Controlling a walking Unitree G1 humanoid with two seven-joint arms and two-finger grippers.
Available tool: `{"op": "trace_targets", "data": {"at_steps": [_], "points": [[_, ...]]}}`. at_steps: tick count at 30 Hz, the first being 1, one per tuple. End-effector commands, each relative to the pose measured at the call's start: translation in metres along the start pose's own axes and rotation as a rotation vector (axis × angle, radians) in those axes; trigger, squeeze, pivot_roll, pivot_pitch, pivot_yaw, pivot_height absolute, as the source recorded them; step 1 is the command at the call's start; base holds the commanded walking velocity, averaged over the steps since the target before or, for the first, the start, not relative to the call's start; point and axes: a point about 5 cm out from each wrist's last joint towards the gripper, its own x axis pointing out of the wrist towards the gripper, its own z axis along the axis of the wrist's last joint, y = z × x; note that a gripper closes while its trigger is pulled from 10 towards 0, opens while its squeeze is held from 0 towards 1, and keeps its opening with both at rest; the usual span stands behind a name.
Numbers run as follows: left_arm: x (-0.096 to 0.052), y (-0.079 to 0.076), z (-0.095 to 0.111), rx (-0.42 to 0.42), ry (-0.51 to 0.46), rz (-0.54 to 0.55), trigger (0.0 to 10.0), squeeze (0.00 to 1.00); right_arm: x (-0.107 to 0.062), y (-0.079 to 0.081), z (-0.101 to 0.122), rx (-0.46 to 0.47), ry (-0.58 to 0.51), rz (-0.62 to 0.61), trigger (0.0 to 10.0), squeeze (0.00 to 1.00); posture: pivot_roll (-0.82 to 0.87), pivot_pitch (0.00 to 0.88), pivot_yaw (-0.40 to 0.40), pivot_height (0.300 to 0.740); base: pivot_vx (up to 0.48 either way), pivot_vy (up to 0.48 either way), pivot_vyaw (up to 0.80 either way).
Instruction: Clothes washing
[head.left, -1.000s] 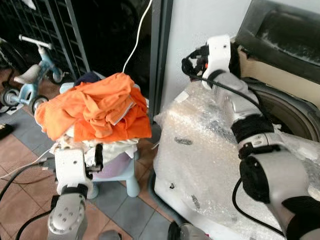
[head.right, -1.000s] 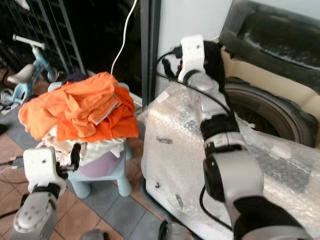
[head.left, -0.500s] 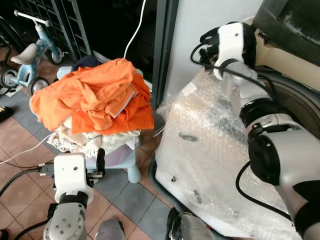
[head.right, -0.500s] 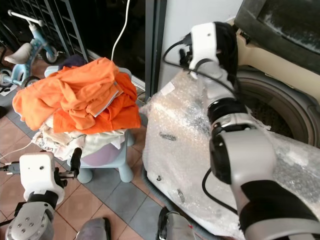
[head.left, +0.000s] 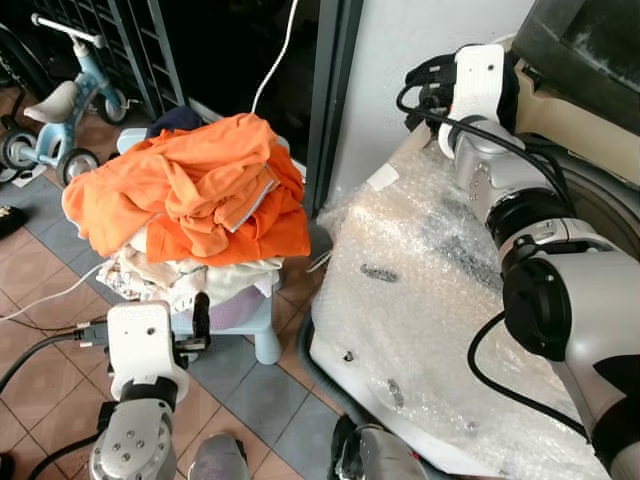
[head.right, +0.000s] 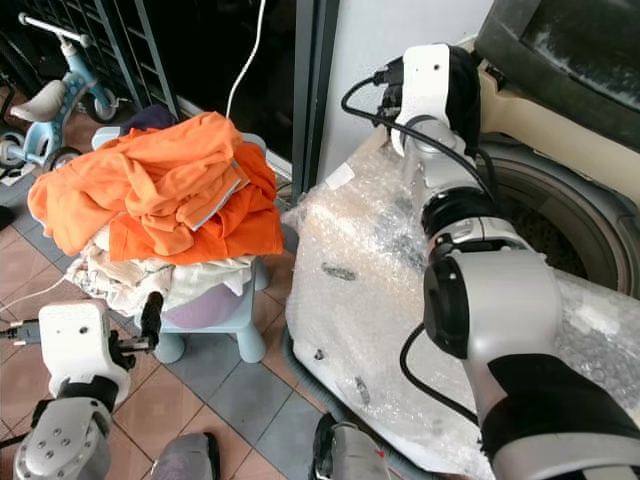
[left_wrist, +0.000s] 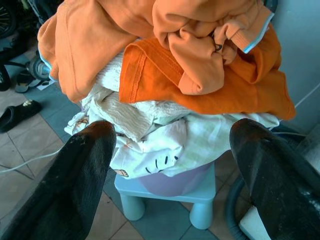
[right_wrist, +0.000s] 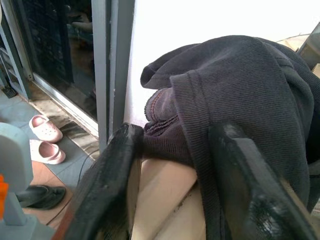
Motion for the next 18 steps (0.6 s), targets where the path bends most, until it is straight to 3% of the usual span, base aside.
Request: {"op": "trace_targets", "data": {"at_steps": [1,18], "points": [[-0.001,0.0008,-0.0048,0.006,0.03,0.014,10.0,0.0,-0.0009,-0.0092,-0.0144,0.019,0.072,-0.033,0.0,0.0,0.17,0.178,-0.094,0.74,0.0,0.0,0.0],[0.005,-0.0018,-0.0061,0.003,0.031,0.012,10.0,0.0,-0.0013,-0.0186,-0.0136,0.038,0.056,-0.069,0.0,0.0,0.17,0.161,-0.097,0.74,0.0,0.0,0.0]]}}
